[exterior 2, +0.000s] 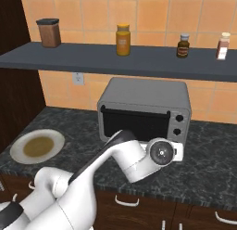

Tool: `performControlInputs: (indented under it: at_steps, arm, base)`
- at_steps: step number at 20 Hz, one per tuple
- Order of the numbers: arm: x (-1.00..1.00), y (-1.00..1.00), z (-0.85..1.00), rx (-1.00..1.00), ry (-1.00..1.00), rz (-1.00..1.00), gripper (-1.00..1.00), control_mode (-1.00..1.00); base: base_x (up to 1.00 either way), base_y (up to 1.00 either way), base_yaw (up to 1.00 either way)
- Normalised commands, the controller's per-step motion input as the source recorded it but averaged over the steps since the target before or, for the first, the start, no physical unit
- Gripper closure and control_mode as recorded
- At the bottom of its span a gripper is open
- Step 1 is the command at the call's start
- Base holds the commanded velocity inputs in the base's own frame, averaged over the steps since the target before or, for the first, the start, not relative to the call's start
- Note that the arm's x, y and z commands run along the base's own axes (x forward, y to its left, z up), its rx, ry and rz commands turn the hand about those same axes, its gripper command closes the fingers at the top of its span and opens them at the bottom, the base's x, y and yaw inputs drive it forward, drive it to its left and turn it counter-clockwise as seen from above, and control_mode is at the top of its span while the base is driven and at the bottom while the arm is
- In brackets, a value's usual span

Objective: Pick up the kebab skewer and baguette bread, and place them inside the toaster oven. Close the toaster oven door and start by setting the timer.

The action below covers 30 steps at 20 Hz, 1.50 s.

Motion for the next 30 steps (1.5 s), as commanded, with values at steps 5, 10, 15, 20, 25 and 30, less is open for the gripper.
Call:
performControlInputs:
  at_steps: [5, 10, 15, 20, 25, 30]
  arm:
    - [0.19, -0.27, 0.00, 0.10, -0.26, 0.00, -1.00, -1.00]
    - [0.15, -0.32, 0.00, 0.07, -0.21, -0.01, -1.00, -1.00]
    - [0.12, -0.16, 0.00, 0.01, -0.02, 0.00, -1.00, -1.00]
    - [0.31, -0.15, 0.00, 0.01, 0.00, 0.00, -1.00, -1.00]
    - [0.38, -0.15, -0.04, 0.01, -0.03, 0.00, -1.00, -1.00]
    - [0.26, -0.18, -0.17, 0.01, -0.05, 0.00, -1.00, -1.00]
  base:
    - [0.00, 0.00, 0.00]
    - [0.00, 0.00, 0.00]
    - [0.00, 0.00, 0.00]
    - [0.00, 0.00, 0.00]
    - [0.00, 0.00, 0.00]
    - [0.00, 0.00, 0.00]
